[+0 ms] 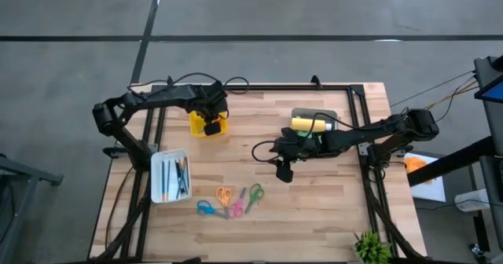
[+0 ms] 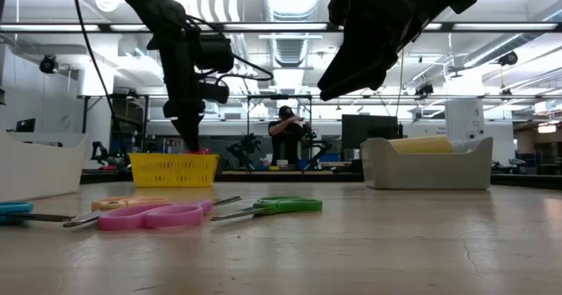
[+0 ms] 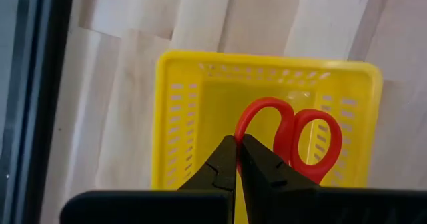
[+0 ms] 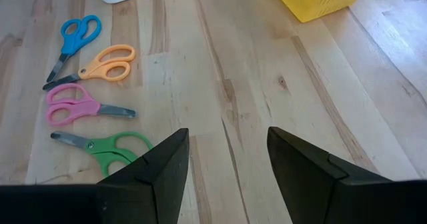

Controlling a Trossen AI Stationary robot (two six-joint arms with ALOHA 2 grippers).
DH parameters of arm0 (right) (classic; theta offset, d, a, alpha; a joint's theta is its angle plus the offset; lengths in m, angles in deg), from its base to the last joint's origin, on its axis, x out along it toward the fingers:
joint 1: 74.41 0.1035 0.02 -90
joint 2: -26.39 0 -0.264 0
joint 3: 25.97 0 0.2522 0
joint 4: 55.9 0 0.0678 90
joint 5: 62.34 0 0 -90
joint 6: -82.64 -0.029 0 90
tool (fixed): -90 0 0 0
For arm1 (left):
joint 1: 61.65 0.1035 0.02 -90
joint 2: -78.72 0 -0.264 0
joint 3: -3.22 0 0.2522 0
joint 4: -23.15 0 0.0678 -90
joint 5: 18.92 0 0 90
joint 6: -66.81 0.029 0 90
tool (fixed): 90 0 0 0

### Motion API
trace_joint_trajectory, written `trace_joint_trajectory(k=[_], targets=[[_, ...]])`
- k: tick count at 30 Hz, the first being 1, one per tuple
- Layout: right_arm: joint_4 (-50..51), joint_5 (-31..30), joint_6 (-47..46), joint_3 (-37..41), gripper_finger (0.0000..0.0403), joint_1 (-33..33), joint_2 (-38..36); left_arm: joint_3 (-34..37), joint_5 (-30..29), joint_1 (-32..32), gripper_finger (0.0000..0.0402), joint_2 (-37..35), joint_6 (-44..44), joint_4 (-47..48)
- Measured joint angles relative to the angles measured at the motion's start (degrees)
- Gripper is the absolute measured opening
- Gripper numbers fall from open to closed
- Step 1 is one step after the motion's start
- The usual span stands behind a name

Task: Pick & Place Paint Supplies
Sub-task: Put the red scissors into the yellow bin, then put the yellow scissors into the yellow bin

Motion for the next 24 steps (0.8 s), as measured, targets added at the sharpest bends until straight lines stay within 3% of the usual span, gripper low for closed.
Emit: trace_joint_trajectory(k=[15,24], targets=[[0.0,0.0,0.0,0.0,0.0201,0.0,0.0,3.9,1.0,0.0,0.0011,0.0,0.1,-3.4],[0.0,0.0,0.0,0.0,0.0201,0.0,0.0,3.9,1.0,0.1,0.009,0.0,0.1,-3.6]])
